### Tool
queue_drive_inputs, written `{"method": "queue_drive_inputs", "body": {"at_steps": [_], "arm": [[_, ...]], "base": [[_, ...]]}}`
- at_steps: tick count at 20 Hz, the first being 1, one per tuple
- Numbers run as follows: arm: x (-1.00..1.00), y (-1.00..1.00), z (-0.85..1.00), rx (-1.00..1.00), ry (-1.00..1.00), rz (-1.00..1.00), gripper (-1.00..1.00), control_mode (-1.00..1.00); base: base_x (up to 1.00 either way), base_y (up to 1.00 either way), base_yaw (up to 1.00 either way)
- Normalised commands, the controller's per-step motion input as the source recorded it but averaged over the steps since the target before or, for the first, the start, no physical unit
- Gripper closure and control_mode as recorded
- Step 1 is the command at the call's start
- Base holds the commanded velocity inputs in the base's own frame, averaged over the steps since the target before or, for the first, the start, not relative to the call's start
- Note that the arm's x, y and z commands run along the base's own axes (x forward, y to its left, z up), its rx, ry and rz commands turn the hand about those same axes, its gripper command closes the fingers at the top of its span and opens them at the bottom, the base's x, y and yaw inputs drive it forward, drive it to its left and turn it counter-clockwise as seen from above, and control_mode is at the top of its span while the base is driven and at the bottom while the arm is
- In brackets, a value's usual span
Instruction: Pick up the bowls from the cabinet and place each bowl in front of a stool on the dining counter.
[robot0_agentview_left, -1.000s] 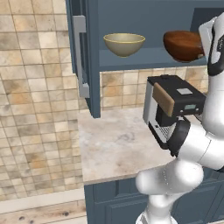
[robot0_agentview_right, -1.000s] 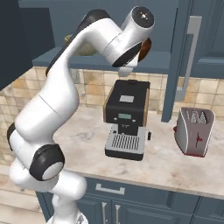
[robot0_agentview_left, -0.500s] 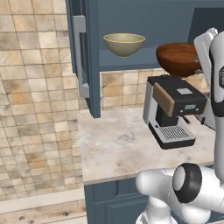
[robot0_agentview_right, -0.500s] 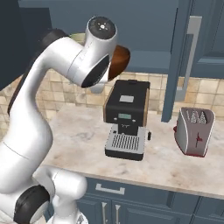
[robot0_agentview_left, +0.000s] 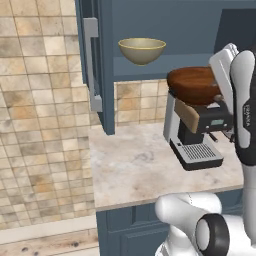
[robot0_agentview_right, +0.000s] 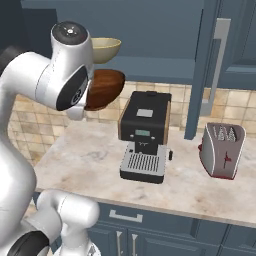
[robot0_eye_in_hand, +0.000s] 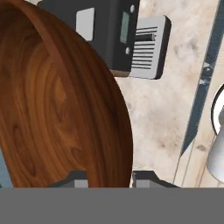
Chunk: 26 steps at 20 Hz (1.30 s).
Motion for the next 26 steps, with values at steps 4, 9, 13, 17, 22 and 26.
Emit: {"method": "queue_drive_inputs", "body": {"at_steps": [4, 9, 13, 17, 22, 26], "arm": [[-0.46, 0.23, -0.02, 0.05, 0.16, 0.00, 1.00, -1.00], [-0.16, 0.01, -0.12, 0.00, 0.01, 0.00, 1.00, -1.00], [-0.04, 0.00, -0.19, 0.00, -0.01, 0.00, 1.00, -1.00], [-0.02, 0.00, -0.19, 0.00, -0.07, 0.00, 1.00, -1.00], [-0.01, 0.00, -0.06, 0.00, -0.03, 0.00, 1.00, -1.00], [-0.09, 0.00, -0.05, 0.00, 0.00, 0.00, 1.00, 1.00]], "base": [[0.00, 0.00, 0.00], [0.00, 0.00, 0.00], [0.00, 0.00, 0.00], [0.00, 0.00, 0.00], [0.00, 0.00, 0.00], [-0.08, 0.00, 0.00]]}}
